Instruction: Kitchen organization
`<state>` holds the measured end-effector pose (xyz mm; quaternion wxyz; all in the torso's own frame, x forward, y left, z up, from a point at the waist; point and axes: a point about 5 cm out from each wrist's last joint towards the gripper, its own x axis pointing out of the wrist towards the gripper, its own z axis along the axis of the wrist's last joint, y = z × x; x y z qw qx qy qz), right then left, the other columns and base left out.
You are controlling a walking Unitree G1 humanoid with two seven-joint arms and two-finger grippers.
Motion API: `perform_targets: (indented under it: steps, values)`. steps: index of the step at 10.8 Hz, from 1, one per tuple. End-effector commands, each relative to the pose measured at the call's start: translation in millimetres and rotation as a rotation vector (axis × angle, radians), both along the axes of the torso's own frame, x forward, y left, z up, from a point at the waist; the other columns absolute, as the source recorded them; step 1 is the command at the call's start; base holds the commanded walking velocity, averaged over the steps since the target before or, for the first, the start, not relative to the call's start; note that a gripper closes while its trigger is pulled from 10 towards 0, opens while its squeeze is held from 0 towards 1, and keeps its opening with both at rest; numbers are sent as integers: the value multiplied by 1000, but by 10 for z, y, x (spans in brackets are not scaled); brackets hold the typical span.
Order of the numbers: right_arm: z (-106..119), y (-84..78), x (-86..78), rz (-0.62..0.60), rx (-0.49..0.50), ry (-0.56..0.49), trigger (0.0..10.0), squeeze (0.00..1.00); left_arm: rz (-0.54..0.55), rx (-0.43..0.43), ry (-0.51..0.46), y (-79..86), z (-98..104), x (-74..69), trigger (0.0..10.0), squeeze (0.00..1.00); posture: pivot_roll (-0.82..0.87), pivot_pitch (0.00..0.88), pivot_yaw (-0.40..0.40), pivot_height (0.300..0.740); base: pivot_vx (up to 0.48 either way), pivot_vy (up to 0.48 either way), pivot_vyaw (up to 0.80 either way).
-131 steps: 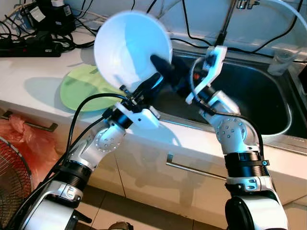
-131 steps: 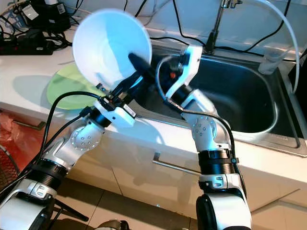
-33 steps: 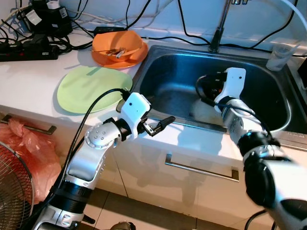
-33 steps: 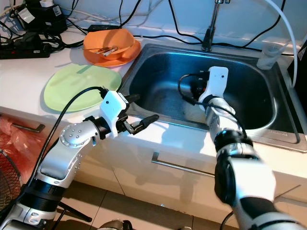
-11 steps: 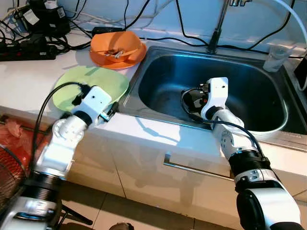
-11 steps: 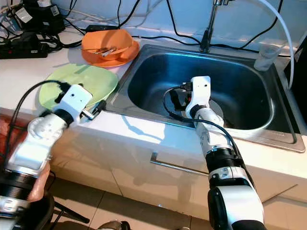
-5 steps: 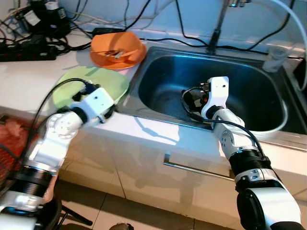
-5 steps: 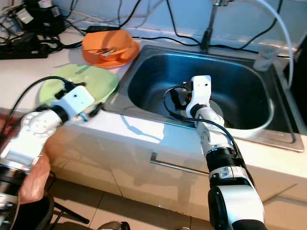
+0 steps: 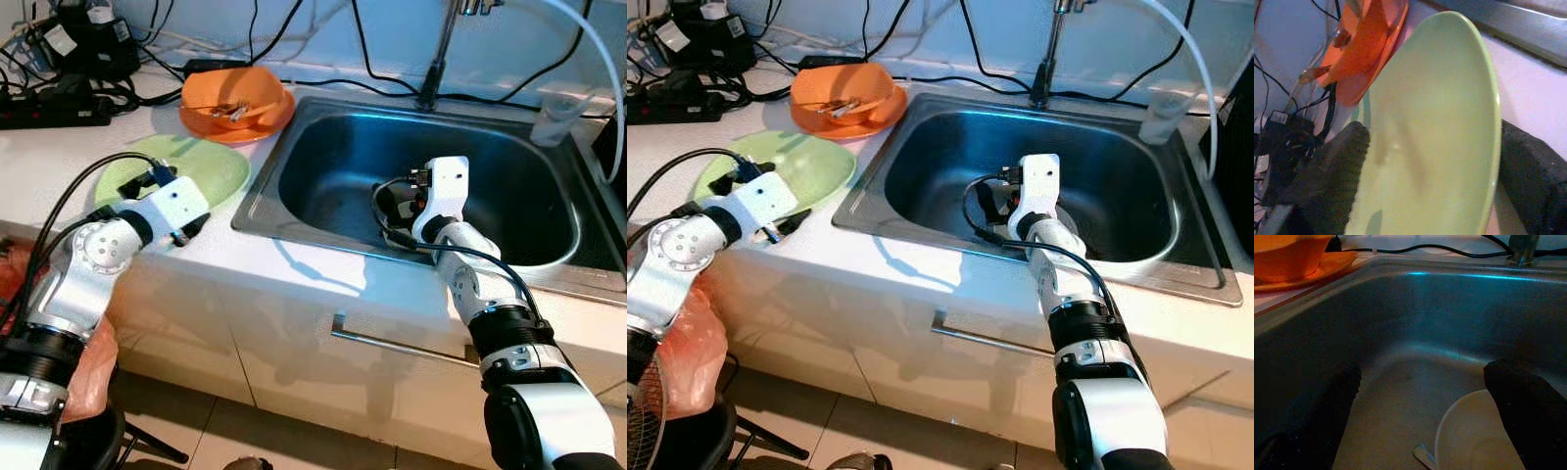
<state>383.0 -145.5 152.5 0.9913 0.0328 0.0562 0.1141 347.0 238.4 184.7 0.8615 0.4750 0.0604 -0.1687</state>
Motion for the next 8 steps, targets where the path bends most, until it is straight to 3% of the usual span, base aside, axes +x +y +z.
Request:
perform_targets:
  steps: [1,8]
  values:
    - [83,-33,22,-15,3,-21,10000,1000,33,14,58,88,-98,-8,0,0,27,36,19,740,0,0,0]
    - [75,-54,27,-25,7,-14,10000,1000,8,2,49,63,-184,29,0,0,22,32,18,740,0,0,0]
